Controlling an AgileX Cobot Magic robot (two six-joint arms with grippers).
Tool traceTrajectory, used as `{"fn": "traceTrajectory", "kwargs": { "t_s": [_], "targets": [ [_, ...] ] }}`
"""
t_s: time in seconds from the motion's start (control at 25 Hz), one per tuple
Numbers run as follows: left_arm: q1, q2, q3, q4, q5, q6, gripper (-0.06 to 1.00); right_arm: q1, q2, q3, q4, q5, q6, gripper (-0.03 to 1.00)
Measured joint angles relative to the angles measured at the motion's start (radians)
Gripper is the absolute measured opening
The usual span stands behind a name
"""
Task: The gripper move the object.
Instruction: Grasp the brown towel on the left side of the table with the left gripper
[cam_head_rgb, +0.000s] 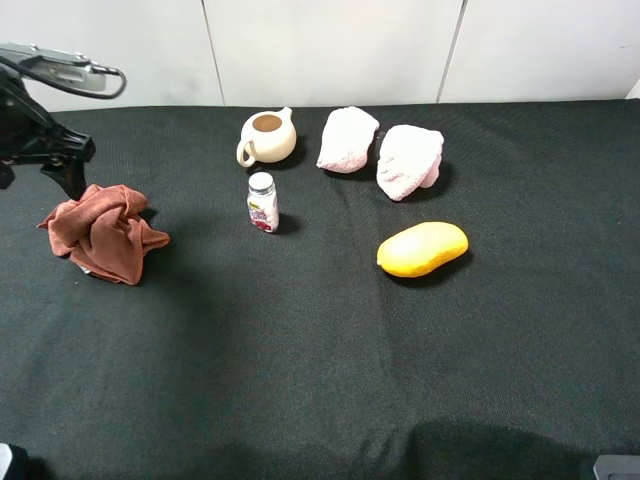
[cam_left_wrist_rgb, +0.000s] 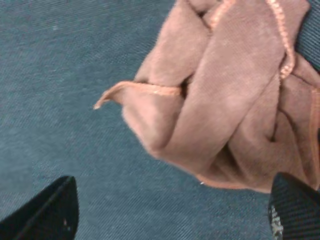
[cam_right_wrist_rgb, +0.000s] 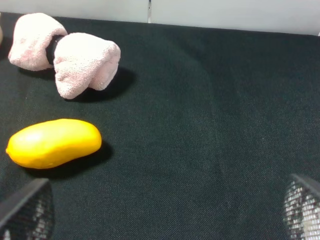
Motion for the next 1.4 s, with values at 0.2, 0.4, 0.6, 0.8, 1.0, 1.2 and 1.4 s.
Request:
{"fn": "traceTrajectory", "kwargs": {
  "t_s": [0.2, 0.4, 0.6, 0.8, 1.0, 1.2, 1.4],
  "targets": [
    [-0.013, 0.039, 0.0, -0.003, -0.024, 0.0, 0.76, 0.0, 0.0, 0.0, 0.0, 0.0, 0.0, 0.69],
    [-0.014, 0.075, -0.001, -0.004, -0.045, 0.0, 0.76, 0.0, 0.0, 0.0, 0.001, 0.0, 0.0, 0.69],
    [-0.014, 0.08, 0.005, -0.004, -0.078, 0.0, 0.76, 0.0, 0.0, 0.0, 0.001, -0.001, 0.0, 0.69],
    [-0.014, 0.124, 0.005, -0.005, -0.085, 0.0, 0.76, 0.0, 0.0, 0.0, 0.001, -0.001, 0.0, 0.69],
    [-0.014, 0.161, 0.005, -0.007, -0.093, 0.0, 0.76, 0.0, 0.0, 0.0, 0.001, -0.001, 0.0, 0.69],
    [-0.014, 0.177, 0.005, -0.012, -0.109, 0.0, 0.76, 0.0, 0.0, 0.0, 0.001, -0.001, 0.0, 0.69],
    [-0.014, 0.202, 0.005, -0.021, -0.125, 0.0, 0.76, 0.0, 0.0, 0.0, 0.001, -0.001, 0.0, 0.69]
  ]
}}
